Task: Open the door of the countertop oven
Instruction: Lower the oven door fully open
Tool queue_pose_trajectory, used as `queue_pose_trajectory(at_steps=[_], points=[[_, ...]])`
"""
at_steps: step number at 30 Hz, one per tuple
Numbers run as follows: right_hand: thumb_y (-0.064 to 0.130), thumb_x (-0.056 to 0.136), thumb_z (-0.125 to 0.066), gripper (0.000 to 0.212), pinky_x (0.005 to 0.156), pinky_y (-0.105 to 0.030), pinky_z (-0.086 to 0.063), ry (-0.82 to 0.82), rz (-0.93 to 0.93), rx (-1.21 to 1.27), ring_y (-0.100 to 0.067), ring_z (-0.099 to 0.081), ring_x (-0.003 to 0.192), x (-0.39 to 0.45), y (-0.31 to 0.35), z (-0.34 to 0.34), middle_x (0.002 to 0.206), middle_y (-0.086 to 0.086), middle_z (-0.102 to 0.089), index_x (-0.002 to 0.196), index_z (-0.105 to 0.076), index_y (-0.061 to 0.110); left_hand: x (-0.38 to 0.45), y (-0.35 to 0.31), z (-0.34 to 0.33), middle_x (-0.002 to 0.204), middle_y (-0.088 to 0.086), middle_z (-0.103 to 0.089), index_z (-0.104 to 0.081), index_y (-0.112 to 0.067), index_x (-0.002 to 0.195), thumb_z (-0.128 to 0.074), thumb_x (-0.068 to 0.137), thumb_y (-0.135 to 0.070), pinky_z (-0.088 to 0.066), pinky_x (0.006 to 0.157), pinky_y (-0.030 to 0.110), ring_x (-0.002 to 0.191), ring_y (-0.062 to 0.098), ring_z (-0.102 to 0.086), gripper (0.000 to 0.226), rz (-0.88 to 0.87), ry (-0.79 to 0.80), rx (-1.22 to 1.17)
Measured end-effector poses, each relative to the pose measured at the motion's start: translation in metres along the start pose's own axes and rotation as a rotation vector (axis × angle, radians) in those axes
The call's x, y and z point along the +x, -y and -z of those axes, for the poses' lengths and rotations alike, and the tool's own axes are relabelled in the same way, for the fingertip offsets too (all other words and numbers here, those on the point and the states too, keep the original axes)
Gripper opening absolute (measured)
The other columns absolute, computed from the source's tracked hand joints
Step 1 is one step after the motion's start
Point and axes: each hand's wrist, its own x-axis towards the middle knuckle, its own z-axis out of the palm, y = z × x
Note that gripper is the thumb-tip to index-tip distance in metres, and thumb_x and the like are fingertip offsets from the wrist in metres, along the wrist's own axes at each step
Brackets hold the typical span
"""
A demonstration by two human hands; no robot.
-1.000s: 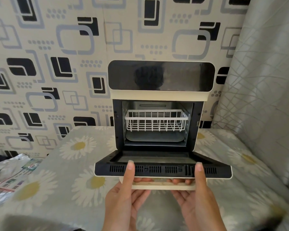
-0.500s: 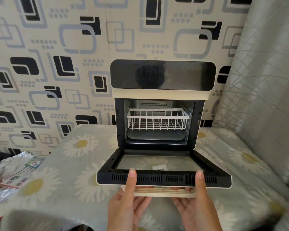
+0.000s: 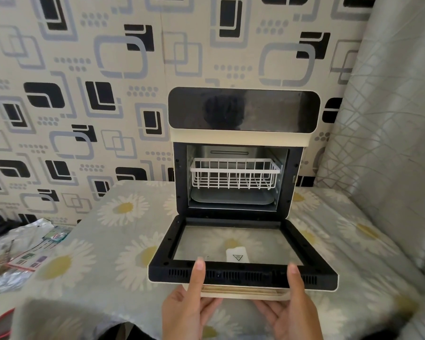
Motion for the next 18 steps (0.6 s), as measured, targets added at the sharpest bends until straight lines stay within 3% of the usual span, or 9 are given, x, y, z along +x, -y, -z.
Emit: queue_pose_trajectory(at_steps=[4,6,9,11,16,18], points=[[0.043,0.086,-0.062,0.035,0.059,-0.036,-0.055,-0.040,-0.047,0.003,-0.033,-0.071,0.076,0.000,-0.005,0.006,0.074,-0.017,-0.076,0.090,-0.061,0.008,-0.003,0.006,0.010,0.088,0.030,-0.081,-0.058,0.022,0.119,-0.086,0.049,-0.045,-0.064,0.048,0.029,0.071,0.031,-0.082,0.101,-0.004,0.008,0.029],[0.043,0.087,-0.061,0.035,0.060,-0.036,-0.054,-0.052,-0.065,0.003,-0.034,-0.070,0.078,0.000,-0.006,0.007,0.081,-0.018,-0.074,0.089,-0.061,0.009,-0.003,0.007,0.011,0.082,0.027,-0.082,-0.060,0.022,0.115,-0.085,0.051,-0.043,-0.063,0.047,0.028,0.069,0.030,-0.082,0.094,0.001,-0.005,0.024],[0.042,0.087,-0.061,0.033,0.060,-0.037,-0.054,-0.069,-0.077,-0.014,-0.034,-0.069,0.077,0.001,-0.008,0.008,0.074,-0.015,-0.074,0.087,-0.061,0.009,0.000,0.009,0.010,0.078,0.026,-0.082,-0.067,0.018,0.100,-0.086,0.049,-0.041,-0.062,0.045,0.028,0.067,0.030,-0.082,0.080,0.020,-0.038,0.017],[0.042,0.087,-0.062,0.032,0.061,-0.037,-0.055,-0.080,-0.073,-0.024,-0.035,-0.069,0.077,0.001,-0.010,0.010,0.085,-0.018,-0.071,0.087,-0.060,0.009,0.001,0.010,0.008,0.077,0.027,-0.081,-0.069,0.017,0.093,-0.084,0.053,-0.039,-0.062,0.045,0.028,0.065,0.032,-0.081,0.071,0.025,-0.072,0.023],[0.042,0.083,-0.068,0.028,0.049,-0.033,-0.060,-0.099,-0.034,-0.032,-0.030,-0.075,0.056,-0.005,-0.015,0.015,0.088,-0.015,-0.071,0.088,-0.062,0.015,0.006,0.011,0.009,0.068,0.025,-0.080,-0.071,0.013,0.085,-0.082,0.056,-0.044,-0.064,0.046,0.029,0.059,0.034,-0.080,0.065,-0.004,-0.145,0.160],[0.042,0.082,-0.070,0.030,0.048,-0.034,-0.060,-0.097,-0.021,-0.047,-0.032,-0.074,0.055,-0.008,-0.014,0.016,0.082,-0.015,-0.074,0.089,-0.063,0.013,0.007,0.011,0.009,0.065,0.024,-0.079,-0.072,0.009,0.087,-0.081,0.068,-0.042,-0.064,0.046,0.031,0.055,0.035,-0.079,0.055,-0.032,-0.161,0.226]])
